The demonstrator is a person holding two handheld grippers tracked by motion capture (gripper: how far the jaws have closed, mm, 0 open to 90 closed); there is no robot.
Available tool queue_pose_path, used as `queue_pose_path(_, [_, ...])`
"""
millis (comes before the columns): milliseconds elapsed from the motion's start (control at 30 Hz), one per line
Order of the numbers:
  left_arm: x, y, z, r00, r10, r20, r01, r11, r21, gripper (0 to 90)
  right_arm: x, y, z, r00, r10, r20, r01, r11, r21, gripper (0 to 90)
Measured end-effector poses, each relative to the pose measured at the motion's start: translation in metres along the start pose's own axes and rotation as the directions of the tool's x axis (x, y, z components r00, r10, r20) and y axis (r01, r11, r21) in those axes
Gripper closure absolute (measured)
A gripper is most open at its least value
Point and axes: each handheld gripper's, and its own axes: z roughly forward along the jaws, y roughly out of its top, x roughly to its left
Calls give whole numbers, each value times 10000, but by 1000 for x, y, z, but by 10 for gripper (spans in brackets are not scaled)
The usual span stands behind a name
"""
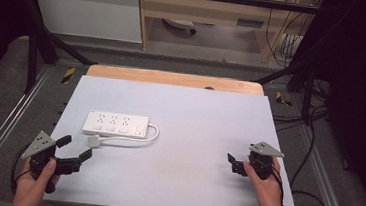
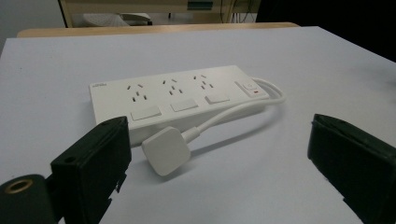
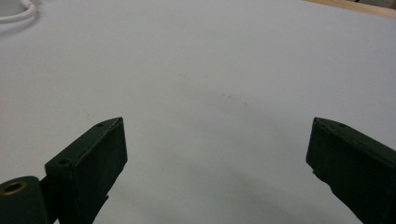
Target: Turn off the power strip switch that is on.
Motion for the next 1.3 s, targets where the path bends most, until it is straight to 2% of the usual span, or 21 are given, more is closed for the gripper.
queue_pose_path(333, [-1,1,-2,10000,11,-3,-11,10000,-61,62,1,2,-4,10000,11,-11,-12,9996,-268,53])
queue_pose_path(533, [-3,2,-4,9998,60,198,-57,9999,-158,57,2,4,-6,9999,-33,98,38,9988,-498,48])
queue_pose_path(600, [-4,3,-5,9995,-26,317,32,9998,-203,50,2,4,-7,9999,-36,146,44,9984,-567,48])
queue_pose_path(700, [-4,5,-6,9997,-87,237,92,9997,-211,50,2,4,-7,9999,-27,145,35,9982,-606,48])
queue_pose_path(800, [-6,9,-6,9993,-197,315,208,9992,-339,50,1,5,-7,9999,-24,136,33,9978,-667,48])
queue_pose_path(967, [-10,15,-3,9992,-107,388,123,9991,-408,50,1,5,-8,9999,-31,113,39,9972,-745,48])
queue_pose_path(1300, [-16,26,5,9988,-51,484,62,9998,-208,50,1,6,-10,9999,-94,83,101,9962,-864,45])
